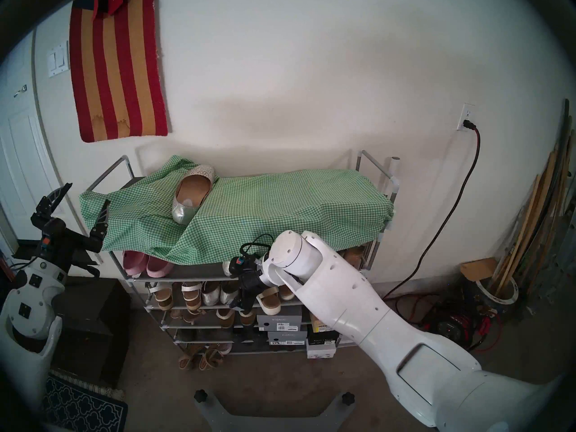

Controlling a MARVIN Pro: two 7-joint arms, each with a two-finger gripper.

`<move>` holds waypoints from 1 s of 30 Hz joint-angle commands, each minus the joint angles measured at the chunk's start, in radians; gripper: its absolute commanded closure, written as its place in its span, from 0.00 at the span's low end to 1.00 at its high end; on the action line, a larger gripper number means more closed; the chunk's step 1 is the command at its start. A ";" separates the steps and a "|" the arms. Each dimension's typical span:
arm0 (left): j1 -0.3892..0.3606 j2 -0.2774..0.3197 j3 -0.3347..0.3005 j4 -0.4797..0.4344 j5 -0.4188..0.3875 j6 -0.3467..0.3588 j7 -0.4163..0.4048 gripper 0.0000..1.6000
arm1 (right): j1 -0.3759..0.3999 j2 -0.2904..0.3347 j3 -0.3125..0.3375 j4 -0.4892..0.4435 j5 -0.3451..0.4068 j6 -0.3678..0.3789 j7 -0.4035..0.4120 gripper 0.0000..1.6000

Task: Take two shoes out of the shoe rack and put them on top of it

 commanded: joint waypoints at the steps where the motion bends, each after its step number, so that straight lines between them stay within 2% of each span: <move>1: -0.002 0.002 -0.001 -0.004 0.002 0.001 0.000 0.00 | 0.072 -0.109 -0.005 0.122 -0.012 -0.049 -0.049 0.00; 4: -0.002 0.002 -0.001 -0.004 0.002 0.001 0.000 0.00 | 0.107 -0.142 -0.013 0.197 -0.024 -0.074 -0.059 0.00; 7: -0.002 0.002 -0.001 -0.004 0.002 0.001 0.000 0.00 | 0.122 -0.154 -0.020 0.229 -0.035 -0.079 -0.069 0.00; 8: -0.002 0.002 -0.001 -0.005 0.003 0.001 0.000 0.00 | 0.140 -0.172 -0.022 0.277 -0.035 -0.101 -0.067 0.00; 12: -0.002 0.002 -0.001 -0.005 0.003 0.001 0.000 0.00 | 0.146 -0.180 -0.026 0.302 -0.045 -0.110 -0.080 0.00; 13: -0.002 0.002 -0.001 -0.005 0.003 0.002 0.000 0.00 | 0.162 -0.197 -0.028 0.349 -0.044 -0.132 -0.079 0.00; 20: -0.002 0.001 -0.001 -0.005 0.003 0.002 0.000 0.00 | 0.183 -0.227 -0.015 0.456 -0.051 -0.187 -0.126 0.00; 30: -0.002 0.001 -0.001 -0.005 0.003 0.002 -0.001 0.00 | 0.220 -0.227 0.028 0.491 -0.028 -0.214 -0.105 0.00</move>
